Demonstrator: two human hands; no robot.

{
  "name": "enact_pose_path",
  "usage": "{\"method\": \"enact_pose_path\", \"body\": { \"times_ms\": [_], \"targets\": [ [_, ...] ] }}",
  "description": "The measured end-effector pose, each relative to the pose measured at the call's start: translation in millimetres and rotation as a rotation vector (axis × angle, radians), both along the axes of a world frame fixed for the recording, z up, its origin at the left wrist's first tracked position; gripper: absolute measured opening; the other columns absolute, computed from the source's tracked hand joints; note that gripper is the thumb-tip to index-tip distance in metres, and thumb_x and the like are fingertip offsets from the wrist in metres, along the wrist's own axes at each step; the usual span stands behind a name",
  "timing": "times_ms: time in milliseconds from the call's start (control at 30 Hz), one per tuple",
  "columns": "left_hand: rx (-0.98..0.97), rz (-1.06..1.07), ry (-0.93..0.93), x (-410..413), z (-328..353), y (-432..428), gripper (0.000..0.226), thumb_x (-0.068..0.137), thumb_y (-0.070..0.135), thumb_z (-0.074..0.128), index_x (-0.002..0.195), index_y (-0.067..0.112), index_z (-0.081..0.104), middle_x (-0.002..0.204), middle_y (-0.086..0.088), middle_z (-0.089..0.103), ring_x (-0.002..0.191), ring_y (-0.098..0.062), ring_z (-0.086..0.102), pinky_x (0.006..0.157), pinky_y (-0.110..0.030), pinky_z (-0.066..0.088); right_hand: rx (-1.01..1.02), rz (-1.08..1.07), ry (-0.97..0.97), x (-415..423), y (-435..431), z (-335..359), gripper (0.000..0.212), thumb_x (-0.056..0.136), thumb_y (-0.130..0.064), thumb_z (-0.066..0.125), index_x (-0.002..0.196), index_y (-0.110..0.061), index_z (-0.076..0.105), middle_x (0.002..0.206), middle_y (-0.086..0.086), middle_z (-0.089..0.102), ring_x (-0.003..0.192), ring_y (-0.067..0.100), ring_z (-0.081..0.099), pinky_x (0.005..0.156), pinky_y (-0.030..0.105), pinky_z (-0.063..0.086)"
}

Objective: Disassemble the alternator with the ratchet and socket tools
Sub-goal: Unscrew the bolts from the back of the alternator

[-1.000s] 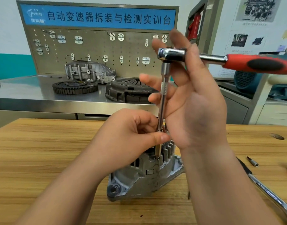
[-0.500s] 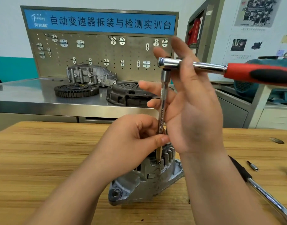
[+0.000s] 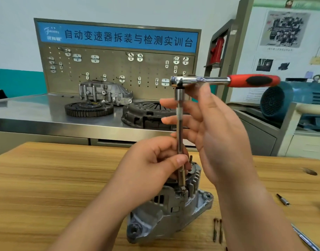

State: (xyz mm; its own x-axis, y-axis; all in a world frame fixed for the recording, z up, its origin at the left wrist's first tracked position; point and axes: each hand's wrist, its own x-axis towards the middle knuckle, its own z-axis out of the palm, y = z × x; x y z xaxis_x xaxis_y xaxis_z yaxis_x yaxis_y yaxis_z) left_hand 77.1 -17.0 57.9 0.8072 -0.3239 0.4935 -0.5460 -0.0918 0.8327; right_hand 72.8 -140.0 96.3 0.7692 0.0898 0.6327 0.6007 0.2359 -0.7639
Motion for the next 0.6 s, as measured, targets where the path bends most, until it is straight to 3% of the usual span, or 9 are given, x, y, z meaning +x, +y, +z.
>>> {"method": "enact_pose_path", "body": {
  "times_ms": [67,167,233,333,500,600],
  "targets": [
    [-0.082,0.011,0.046,0,0,0,0.017,0.089,0.000,0.057,0.082,0.013,0.066,0.070,-0.001,0.073,0.069,-0.011,0.071,0.058,-0.019,0.054,-0.060,-0.087,0.014,1,-8,-3,0.035,0.089,-0.050,0.044,0.100,-0.027,0.068,0.095,0.001,0.075,0.078,0.015,0.068,0.062,0.026,0.055],
    [-0.145,0.075,0.042,3,-1,2,0.022,0.090,0.002,0.056,0.079,0.019,0.065,0.071,0.001,0.074,0.074,-0.013,0.072,0.065,-0.026,0.059,-0.216,-0.267,0.027,-4,-26,-16,0.034,0.087,-0.052,0.046,0.092,-0.029,0.071,0.087,-0.001,0.072,0.075,0.012,0.065,0.062,0.026,0.053],
    [-0.172,0.119,0.029,6,-1,4,0.021,0.091,0.003,0.055,0.080,0.018,0.065,0.072,0.001,0.074,0.076,-0.014,0.073,0.070,-0.034,0.060,-0.433,-0.368,0.036,-10,-38,-31,0.035,0.088,-0.060,0.050,0.084,-0.031,0.070,0.079,-0.003,0.069,0.069,0.010,0.062,0.061,0.025,0.054],
    [-0.173,0.163,0.000,9,-2,8,0.022,0.091,0.005,0.055,0.080,0.022,0.065,0.074,0.001,0.074,0.077,-0.015,0.073,0.072,-0.038,0.060,-0.761,-0.417,0.106,-21,-46,-53,0.041,0.067,-0.070,0.057,0.076,-0.031,0.068,0.074,-0.006,0.066,0.065,0.008,0.059,0.060,0.023,0.050],
    [-0.163,0.168,-0.004,10,-3,11,0.031,0.092,0.008,0.055,0.074,0.030,0.068,0.076,0.001,0.074,0.078,-0.016,0.072,0.072,-0.038,0.058,-1.045,-0.581,0.080,-28,-39,-72,0.040,0.067,-0.074,0.052,0.078,-0.037,0.061,0.080,-0.016,0.057,0.085,-0.003,0.051,0.067,0.015,0.044],
    [-0.174,0.160,0.000,10,-3,11,0.026,0.092,0.007,0.055,0.078,0.025,0.066,0.077,0.000,0.074,0.078,-0.017,0.072,0.072,-0.038,0.058,-1.116,-0.679,0.010,-29,-29,-73,0.040,0.071,-0.073,0.044,0.078,-0.035,0.054,0.078,-0.016,0.052,0.087,-0.004,0.045,0.063,0.017,0.041]
  ]
}}
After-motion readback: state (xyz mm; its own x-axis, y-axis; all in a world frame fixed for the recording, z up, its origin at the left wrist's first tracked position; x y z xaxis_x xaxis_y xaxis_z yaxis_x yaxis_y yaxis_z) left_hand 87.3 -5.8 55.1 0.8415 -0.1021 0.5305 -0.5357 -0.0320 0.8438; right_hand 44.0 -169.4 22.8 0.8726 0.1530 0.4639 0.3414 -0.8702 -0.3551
